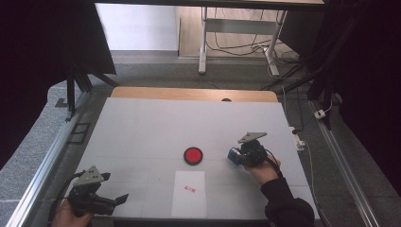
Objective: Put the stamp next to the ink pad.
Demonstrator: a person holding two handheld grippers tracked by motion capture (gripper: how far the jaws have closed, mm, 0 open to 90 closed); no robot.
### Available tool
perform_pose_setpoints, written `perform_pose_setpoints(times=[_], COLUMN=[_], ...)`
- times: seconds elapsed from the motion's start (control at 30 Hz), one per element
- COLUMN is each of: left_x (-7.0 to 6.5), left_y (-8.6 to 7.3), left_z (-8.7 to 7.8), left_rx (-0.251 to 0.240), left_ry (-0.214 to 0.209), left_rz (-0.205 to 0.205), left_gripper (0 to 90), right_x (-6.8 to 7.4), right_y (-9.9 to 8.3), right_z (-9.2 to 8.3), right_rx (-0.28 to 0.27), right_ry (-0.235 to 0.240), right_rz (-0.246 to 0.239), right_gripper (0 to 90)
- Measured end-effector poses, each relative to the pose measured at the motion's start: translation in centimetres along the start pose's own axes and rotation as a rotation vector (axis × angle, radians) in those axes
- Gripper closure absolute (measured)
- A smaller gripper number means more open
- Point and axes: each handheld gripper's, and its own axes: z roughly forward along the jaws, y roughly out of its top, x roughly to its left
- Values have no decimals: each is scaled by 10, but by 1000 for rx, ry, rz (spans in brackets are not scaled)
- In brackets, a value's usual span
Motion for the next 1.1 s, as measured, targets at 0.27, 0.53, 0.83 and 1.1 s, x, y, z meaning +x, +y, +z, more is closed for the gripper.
perform_pose_setpoints(times=[0.27, 0.53, 0.83, 1.1], left_x=[0, 0, 0, 0], left_y=[0, 0, 0, 0], left_z=[0, 0, 0, 0], left_rx=[2, 2, 1, 2], left_ry=[2, 0, 1, 4], left_rz=[2, 4, 3, 5], left_gripper=[6, 6, 6, 6], right_x=[0, 1, 5, 7], right_y=[0, 2, 4, 6], right_z=[1, -4, -9, -19], right_rx=[-4, -32, -56, -96], right_ry=[6, -9, -12, 10], right_rz=[11, 18, 27, 64], right_gripper=[636, 551, 433, 311])
